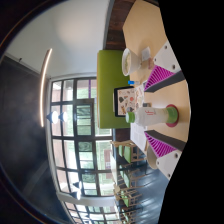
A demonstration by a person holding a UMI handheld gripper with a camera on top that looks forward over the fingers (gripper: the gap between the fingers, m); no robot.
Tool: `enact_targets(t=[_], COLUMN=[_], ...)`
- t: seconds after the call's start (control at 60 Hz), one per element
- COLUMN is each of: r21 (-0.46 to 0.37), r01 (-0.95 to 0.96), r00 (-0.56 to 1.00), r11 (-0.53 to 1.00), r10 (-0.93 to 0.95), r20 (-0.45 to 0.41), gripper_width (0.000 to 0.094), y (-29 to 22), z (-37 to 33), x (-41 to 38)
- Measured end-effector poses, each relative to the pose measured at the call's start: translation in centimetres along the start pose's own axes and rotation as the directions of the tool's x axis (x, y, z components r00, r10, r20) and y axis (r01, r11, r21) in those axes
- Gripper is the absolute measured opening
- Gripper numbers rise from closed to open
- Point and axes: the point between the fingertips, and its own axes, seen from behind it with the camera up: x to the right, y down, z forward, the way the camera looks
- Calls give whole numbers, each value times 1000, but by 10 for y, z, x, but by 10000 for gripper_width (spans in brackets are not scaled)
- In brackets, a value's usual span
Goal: Pour water
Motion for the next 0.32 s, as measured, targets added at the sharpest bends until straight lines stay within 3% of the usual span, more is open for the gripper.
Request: enact_targets(t=[0.317], r21=[12], r01=[25], r00=[998], r11=[1000], r10=[-25], r20=[58], gripper_width=[830], y=[11], z=[-109], x=[-7])
